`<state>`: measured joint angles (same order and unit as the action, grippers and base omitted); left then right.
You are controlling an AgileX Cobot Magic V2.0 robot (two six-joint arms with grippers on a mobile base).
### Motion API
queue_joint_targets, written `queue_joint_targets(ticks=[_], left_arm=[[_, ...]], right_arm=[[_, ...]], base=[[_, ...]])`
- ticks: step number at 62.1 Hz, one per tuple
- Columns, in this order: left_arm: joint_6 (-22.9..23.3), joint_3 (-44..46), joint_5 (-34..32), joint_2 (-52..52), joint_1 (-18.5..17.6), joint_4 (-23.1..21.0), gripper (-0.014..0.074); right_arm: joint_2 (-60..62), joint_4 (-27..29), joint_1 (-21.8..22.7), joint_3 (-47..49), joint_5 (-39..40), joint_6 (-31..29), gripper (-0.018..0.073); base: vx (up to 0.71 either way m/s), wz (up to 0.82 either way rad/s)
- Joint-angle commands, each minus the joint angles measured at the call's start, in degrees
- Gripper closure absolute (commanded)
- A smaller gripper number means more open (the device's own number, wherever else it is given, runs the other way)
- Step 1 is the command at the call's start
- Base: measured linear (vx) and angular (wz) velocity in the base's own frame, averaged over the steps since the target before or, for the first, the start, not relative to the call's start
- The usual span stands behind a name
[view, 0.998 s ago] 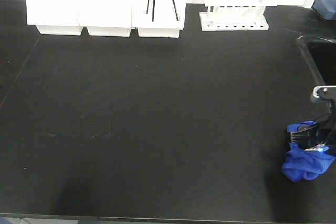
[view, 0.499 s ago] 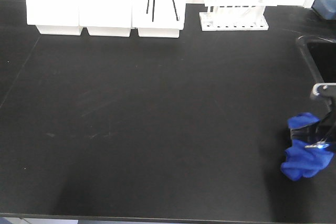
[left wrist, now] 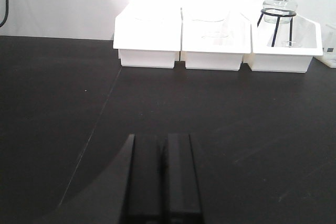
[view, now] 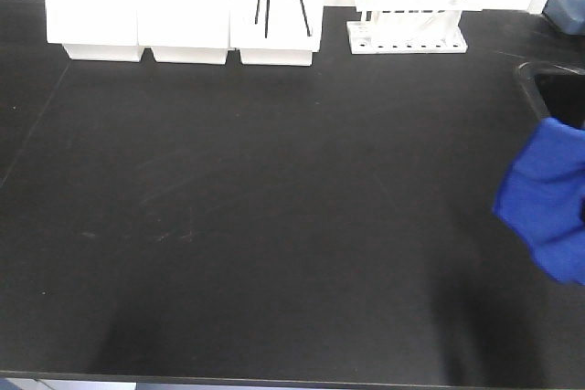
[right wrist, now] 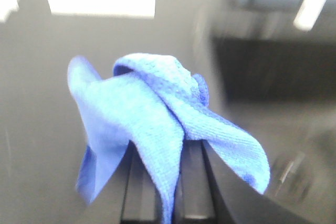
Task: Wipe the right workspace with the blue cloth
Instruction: 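Lift the blue cloth off the bench with the right gripper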
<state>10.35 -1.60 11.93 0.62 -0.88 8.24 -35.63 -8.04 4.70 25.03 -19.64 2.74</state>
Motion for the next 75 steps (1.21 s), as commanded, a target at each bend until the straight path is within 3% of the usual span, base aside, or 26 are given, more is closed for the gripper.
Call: queue_joint_targets(ticks=[1,12,75], left_arm=[[0.49,-1.78,-4.61,0.94,0.27,0.05,0.0602],[0.49,-1.78,-4.61,0.94,0.27,0.05,0.0602],[0.49,-1.78,-4.61,0.94,0.27,0.05,0.0602]], right_arm=[[5.22,0.75,0.28,1.62,-0.13,-1.48,0.0564],[12.76,0.56,0.28,1.62,-6.79,-1.48,0.0564],[16.2,0.72,0.28,1.62,-7.18,-1.43,0.0564]], base=[[0.0,0.0],[0.0,0.0],[0.0,0.0]])
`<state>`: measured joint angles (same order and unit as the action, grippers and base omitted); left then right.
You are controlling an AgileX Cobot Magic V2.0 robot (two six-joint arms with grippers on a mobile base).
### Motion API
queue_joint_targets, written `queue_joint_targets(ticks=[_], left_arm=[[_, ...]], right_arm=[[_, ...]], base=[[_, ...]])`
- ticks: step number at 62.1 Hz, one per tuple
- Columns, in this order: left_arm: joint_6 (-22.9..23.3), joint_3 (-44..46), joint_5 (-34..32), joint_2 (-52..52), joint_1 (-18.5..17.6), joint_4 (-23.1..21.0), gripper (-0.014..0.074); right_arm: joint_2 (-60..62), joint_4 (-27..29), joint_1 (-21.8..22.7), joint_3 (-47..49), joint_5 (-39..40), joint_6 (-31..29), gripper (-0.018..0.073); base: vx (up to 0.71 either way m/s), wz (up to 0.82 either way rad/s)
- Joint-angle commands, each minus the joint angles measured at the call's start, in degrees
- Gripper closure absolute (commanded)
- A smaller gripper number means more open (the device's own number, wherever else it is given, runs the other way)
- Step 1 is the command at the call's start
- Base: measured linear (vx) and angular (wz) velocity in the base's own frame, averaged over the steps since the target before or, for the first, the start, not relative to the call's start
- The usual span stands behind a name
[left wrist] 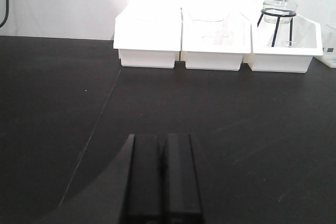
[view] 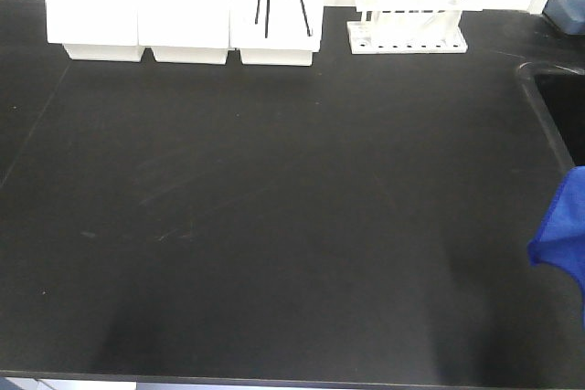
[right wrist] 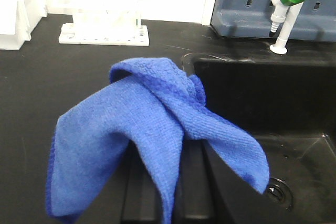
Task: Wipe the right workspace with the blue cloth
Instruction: 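Lift the blue cloth off the bench with the right gripper, then back the base away from the bench holding the cloth in the right gripper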
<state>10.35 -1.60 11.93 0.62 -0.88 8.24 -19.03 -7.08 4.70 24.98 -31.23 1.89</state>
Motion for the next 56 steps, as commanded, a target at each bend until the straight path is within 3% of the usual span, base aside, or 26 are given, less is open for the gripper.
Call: queue_joint_targets(ticks=[1,56], left_arm=[[0.49,-1.78,-4.61,0.94,0.27,0.05,0.0602],[0.49,-1.78,-4.61,0.94,0.27,0.05,0.0602]], right_arm=[[-0.4,-0.24,0.28,1.66,4.41,-0.58,0.0564],[-0.4,-0.24,0.28,1.66,4.41,-0.34,0.0564]], base=[[0.0,0.0],[-0.1,-0.07]])
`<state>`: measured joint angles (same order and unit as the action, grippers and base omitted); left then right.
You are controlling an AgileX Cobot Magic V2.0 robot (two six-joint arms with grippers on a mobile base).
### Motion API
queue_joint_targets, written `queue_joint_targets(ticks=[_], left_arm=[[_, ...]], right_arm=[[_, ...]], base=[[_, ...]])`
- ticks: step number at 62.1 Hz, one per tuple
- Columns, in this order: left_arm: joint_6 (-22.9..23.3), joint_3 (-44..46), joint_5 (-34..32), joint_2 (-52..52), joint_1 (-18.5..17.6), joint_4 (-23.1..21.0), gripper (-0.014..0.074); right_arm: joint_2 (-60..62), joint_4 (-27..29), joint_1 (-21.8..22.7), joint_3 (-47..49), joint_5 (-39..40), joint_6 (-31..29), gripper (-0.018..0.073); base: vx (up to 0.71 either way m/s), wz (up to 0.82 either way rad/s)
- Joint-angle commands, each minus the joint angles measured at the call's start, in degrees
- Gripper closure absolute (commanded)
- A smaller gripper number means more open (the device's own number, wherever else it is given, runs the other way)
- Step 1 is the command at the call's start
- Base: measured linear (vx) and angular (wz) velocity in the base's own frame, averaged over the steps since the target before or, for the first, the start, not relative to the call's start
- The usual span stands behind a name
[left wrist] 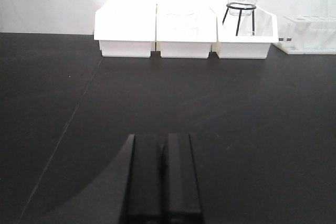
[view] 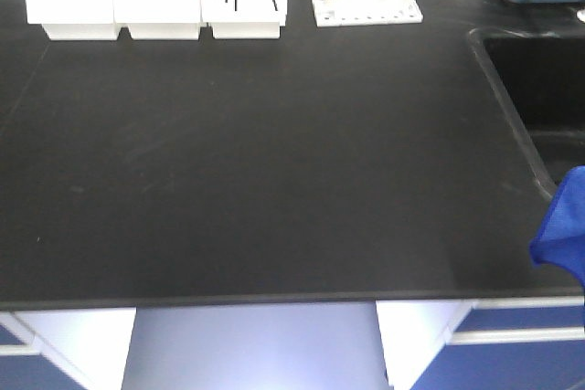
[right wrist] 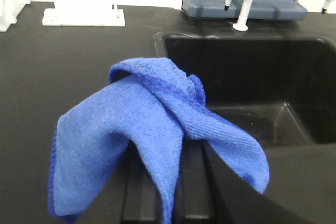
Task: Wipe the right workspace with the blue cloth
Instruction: 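Back the base away from the bench holding the cloth in the right gripper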
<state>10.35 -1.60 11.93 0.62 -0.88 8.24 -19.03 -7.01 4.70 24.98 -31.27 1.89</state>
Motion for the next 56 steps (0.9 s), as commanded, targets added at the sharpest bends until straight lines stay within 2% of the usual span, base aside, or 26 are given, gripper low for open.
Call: queue_joint_targets(ticks=[1,56], left_arm=[[0.49,-1.78,-4.61,0.94,0.27,0.05,0.0602],[0.49,-1.78,-4.61,0.94,0.27,0.05,0.0602]], right_arm=[[-0.4,-0.3,0.28,1.66,4.45,-0.34,0.0564],[-0.4,-0.3,0.28,1.66,4.45,-0.34,0.0564]], base=[[-0.23,-0.01],[-0.31,0.04]])
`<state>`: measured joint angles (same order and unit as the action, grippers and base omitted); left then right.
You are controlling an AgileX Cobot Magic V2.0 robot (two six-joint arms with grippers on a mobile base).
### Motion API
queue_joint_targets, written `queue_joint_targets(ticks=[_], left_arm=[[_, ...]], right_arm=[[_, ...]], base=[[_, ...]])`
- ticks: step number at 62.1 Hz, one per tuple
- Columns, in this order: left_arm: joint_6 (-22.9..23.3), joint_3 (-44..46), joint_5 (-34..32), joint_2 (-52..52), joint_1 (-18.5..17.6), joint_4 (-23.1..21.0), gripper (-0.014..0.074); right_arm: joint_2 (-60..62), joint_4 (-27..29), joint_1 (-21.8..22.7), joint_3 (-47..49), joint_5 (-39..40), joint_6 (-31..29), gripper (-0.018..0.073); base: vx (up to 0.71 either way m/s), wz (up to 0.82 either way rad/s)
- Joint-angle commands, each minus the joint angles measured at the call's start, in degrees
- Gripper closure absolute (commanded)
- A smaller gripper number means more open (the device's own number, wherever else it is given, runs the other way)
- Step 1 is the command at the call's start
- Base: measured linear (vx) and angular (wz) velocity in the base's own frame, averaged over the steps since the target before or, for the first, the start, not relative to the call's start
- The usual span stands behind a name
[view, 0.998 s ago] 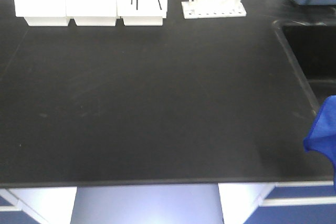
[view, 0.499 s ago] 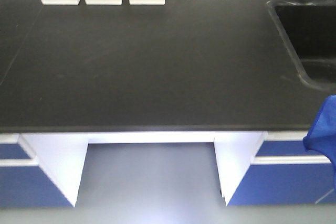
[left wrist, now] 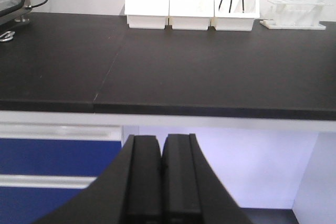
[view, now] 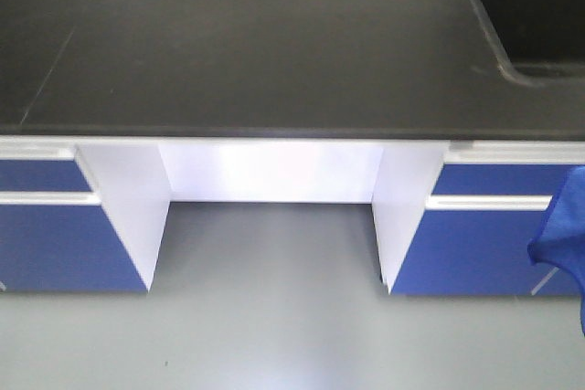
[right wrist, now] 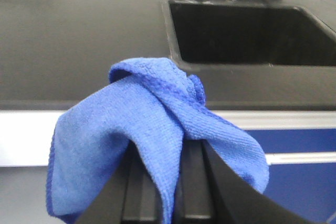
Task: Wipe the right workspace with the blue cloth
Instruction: 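Back the base away from the bench holding the cloth in the right gripper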
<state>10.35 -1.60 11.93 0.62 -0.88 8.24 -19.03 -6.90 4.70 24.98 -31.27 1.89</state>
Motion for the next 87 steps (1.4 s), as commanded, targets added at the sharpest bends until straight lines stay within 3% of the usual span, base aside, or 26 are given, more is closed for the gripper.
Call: queue_joint_targets(ticks=[1,87], left_arm=[[0.49,-1.78,-4.61,0.94,0.27,0.05,0.0602],[0.49,-1.78,-4.61,0.94,0.27,0.05,0.0602]], right_arm=[[-0.4,-0.41,0.28,1.66,4.45,-0.34,0.0564],[-0.4,-0.41,0.28,1.66,4.45,-0.34,0.0564]], base=[[-0.39,0.01],[-0.37,-0.02]])
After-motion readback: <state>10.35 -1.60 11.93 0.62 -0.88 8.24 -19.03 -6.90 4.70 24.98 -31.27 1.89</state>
